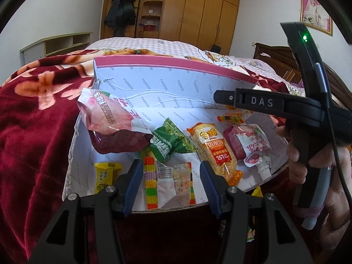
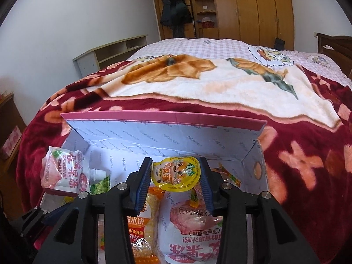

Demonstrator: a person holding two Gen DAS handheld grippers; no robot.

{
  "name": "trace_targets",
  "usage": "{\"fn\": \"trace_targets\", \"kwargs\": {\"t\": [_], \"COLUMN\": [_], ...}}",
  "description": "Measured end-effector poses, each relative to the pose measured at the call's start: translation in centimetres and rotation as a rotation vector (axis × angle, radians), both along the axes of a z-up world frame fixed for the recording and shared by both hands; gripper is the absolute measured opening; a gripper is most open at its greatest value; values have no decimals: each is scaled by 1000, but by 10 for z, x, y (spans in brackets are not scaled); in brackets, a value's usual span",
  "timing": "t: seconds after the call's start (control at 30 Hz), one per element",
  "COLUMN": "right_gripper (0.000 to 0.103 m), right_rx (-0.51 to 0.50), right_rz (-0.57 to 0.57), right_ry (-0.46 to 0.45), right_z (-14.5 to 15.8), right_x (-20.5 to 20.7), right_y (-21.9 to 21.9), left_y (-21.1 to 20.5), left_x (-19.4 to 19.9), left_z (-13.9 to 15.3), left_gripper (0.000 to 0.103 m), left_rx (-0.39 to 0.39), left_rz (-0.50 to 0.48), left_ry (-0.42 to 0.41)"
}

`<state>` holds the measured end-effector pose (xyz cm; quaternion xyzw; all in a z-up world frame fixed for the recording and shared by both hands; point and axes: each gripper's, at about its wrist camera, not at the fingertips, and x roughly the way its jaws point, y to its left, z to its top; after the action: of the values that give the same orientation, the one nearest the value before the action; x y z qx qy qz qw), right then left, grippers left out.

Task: Organize snacks
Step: 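Lower the yellow jelly cup into the pink box and open the right tool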

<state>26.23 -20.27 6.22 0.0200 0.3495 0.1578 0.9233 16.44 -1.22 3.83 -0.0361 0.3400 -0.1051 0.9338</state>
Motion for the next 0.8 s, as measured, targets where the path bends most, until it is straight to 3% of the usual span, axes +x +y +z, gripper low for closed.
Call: {"fn": "trace_targets", "kwargs": {"t": [0.27, 0.43, 0.8], "right_gripper": [49, 59, 60], "right_rx": [-26, -11, 28], "right_rz": [9, 16, 32], "right_ry": [-17, -20, -44], "right_z": [7, 12, 26], "right_x": [-9, -16, -49], "right_y": [1, -3, -10], "left_y": [1, 0, 2], "left_x": [2, 2, -6], "left_z": [0, 1, 9], "left_gripper": [57, 57, 57], "left_rx": [0, 13, 14], "left_rz": [3, 14, 33], "left_ry": [13, 16, 9]}}
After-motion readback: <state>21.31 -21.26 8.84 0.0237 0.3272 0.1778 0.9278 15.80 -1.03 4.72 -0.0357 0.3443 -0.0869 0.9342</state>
